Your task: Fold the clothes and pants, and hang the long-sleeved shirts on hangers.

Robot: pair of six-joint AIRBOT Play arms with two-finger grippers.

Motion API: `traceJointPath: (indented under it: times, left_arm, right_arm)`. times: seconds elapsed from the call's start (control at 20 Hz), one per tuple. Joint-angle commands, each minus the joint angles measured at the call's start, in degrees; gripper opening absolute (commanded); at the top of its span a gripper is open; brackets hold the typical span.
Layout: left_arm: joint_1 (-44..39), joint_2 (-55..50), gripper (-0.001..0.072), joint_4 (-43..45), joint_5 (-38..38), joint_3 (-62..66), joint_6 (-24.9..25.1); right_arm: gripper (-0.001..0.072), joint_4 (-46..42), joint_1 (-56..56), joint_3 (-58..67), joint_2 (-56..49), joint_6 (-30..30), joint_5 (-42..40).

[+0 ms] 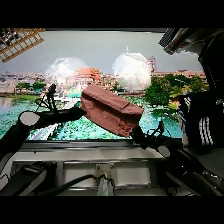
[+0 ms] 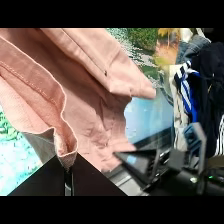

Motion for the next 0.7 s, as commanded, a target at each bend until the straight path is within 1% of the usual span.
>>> traceJointPath:
  times: [0.0,0.05,0.15,0.2,0.3,0.4,0.45,0.65]
  left_arm:
    - [0.0,0.5,0.0007,0.0,3.2,1.4,2.6]
    - [0.1,0.7,0.0007,0.0,4.2,3.2,3.2]
    - [0.2,0.7,0.0007,0.8,4.6,9.5,4.0]
    - [0.2,0.7,0.0007,3.1,4.2,13.4,4.0]
    - [0.2,0.7,0.0007,10.6,1.6,22.2,4.0]
    - [0.2,0.7,0.0007,17.7,-1.1,29.7,3.8]
    - [0.2,0.7,0.0007,19.5,-1.8,32.8,3.8]
    - [0.2,0.8,0.0007,20.0,-4.4,42.0,3.8]
  right_arm:
    - [0.0039,-1.9,0.1,4.6,-0.6,-2.1,-7.4]
    - [0.0039,-2.1,-0.1,7.4,-0.6,-3.5,-7.6]
    - [0.0039,-2.2,-0.8,14.6,-0.6,-8.5,-7.6]
    - [0.0039,-2.2,-1.3,18.8,-0.6,-11.3,-7.5]
    - [0.0039,-3.3,-2.5,27.3,-0.6,-16.8,-5.7]
    - [0.0038,-4.9,-4.6,35.5,-0.6,-21.8,-1.0]
    - [0.0038,-5.6,-5.7,39.2,-0.6,-23.8,1.7]
    - [0.0038,-6.5,-7.5,52.3,-0.6,-30.1,10.2]
